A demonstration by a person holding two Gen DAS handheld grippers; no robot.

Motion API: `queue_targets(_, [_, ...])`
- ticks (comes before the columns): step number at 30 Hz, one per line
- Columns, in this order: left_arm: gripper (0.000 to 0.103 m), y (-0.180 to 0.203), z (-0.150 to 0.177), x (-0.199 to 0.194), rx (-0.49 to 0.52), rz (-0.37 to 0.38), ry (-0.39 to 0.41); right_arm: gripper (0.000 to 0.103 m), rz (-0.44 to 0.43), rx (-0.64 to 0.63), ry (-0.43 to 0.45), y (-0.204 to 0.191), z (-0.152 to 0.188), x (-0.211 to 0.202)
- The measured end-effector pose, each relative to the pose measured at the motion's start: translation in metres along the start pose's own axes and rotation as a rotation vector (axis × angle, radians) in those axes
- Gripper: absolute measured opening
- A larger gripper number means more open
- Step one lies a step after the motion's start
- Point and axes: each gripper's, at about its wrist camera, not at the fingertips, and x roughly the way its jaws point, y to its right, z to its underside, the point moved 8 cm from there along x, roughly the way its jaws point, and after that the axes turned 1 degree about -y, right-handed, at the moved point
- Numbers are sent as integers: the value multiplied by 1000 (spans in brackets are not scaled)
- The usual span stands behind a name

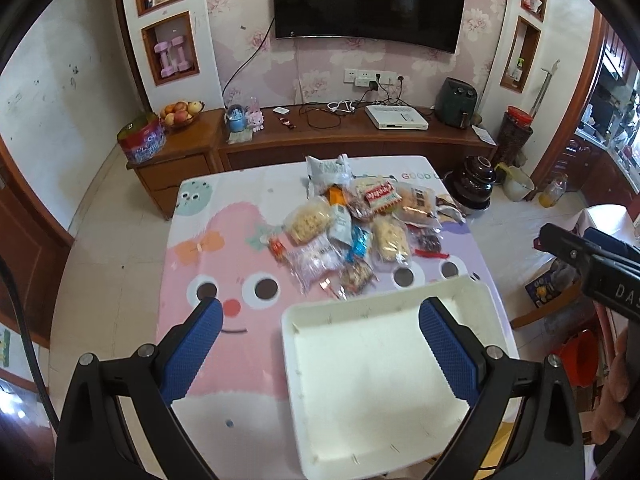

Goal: Organize snacks
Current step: 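Reach both tools into the snack pile and close on bags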

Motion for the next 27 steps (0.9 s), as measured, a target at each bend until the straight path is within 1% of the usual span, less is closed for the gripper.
queue_targets(2, [98,-14,-13,12,-2,9,-13,91,2,0,-8,-1,-5,10])
queue_targets(4, [98,-20,-25,25,4,12,-24,91,-12,8,-38,-4,-12,26])
queue_targets(5, [98,-29,-31,34,11,14,-32,91,-13,10,-49,-5,-13,32])
queue_targets(8, [99,-35,-40,59,49,13,-58,91,-3,7,-83,-8,-19,57])
queue_targets(10, [99,-39,-46,82,75,9,-83,91,-7,1,-106,-11,-21,74])
queue_targets(13, [99,-50,-53,122,103,-17,-129,91,-14,-11,-155,-19,-23,108])
queue_targets(16, [99,-56,-52,164,121,-25,-198,91,-11,-19,-191,-22,-25,137])
queue_targets(18, [99,-58,-48,191,131,-16,-243,91,-12,-14,-225,-22,-24,160])
queue_targets(22, [99,-61,-40,241,166,3,-332,90,-34,27,-318,-23,-19,207])
queue_targets(25, [99,-64,-33,271,186,20,-377,88,-45,65,-379,-22,-14,234])
queue_targets(27, [99,-64,-30,285,203,18,-402,85,-49,95,-420,-18,-12,255])
